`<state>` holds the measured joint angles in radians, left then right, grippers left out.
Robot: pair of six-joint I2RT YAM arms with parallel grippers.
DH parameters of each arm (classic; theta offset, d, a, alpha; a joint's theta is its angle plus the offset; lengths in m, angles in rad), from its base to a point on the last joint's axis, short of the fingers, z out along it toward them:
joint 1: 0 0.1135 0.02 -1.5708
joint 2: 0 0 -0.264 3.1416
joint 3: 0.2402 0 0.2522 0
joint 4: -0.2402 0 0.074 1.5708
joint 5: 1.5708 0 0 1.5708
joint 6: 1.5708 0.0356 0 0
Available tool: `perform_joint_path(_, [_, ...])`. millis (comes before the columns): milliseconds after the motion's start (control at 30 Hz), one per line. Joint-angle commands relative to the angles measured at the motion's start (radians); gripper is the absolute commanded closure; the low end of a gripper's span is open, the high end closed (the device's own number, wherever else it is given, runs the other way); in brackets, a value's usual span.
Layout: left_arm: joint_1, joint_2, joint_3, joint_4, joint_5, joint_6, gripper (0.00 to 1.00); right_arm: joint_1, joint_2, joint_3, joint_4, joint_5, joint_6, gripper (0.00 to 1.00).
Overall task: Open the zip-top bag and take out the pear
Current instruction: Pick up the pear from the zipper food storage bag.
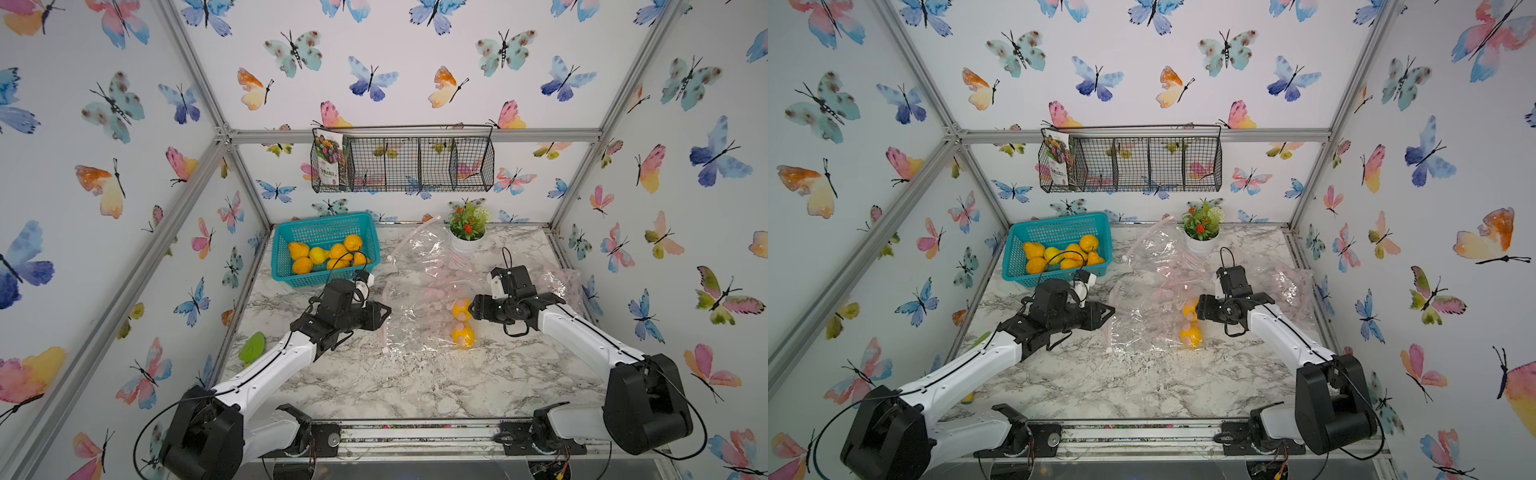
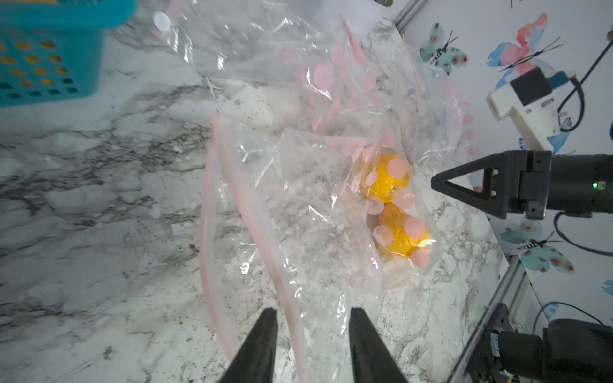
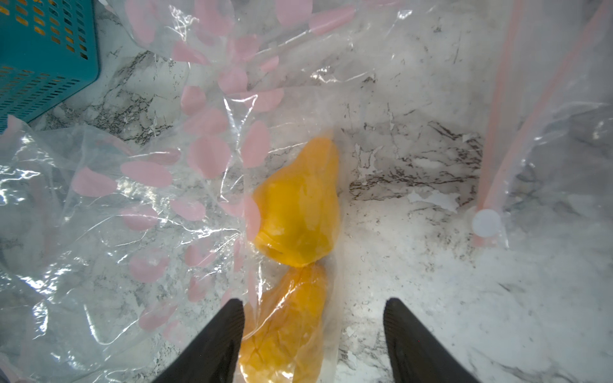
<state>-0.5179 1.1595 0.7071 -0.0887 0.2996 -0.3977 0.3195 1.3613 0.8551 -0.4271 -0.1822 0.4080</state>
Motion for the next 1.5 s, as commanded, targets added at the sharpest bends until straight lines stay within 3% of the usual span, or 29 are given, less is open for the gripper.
perform_joint_path(0, [0.016, 0.011, 0.01, -0.097, -0.156, -0.002, 0.62, -0.007, -0.002, 0.007, 0.005, -0.018, -0.014, 0.29])
perform_joint_path(267, [0.042, 0.161, 0.03, -0.032, -0.062, -0.04, 0.65, -0.023, 0.023, 0.025, -0.012, 0.092, -0.021, 0.3])
perform_joint_path(433, [0.032, 0.227, 0.07, 0.052, 0.098, -0.014, 0.67, -0.04, 0.086, 0.026, 0.036, 0.017, -0.035, 0.32])
perform_joint_path(567, [-0.004, 0.274, 0.128, 0.04, 0.141, 0.01, 0.67, -0.04, 0.157, 0.066, 0.042, -0.006, -0.04, 0.36])
perform_joint_path(800, [-0.05, 0.33, 0.166, 0.04, 0.163, 0.009, 0.67, -0.04, 0.258, 0.078, 0.075, -0.03, -0.061, 0.56])
perform_joint_path(1167, [-0.06, 0.401, 0.143, 0.067, 0.092, -0.034, 0.68, -0.031, 0.384, 0.047, 0.124, -0.136, -0.091, 0.86])
perform_joint_path(1333, [-0.069, 0.495, 0.14, 0.093, 0.09, -0.031, 0.68, 0.018, 0.375, 0.057, 0.045, -0.126, -0.121, 0.97])
perform_joint_path(1467, [-0.07, 0.547, 0.112, 0.114, 0.081, -0.032, 0.69, 0.034, 0.289, 0.064, -0.027, -0.093, -0.129, 0.98])
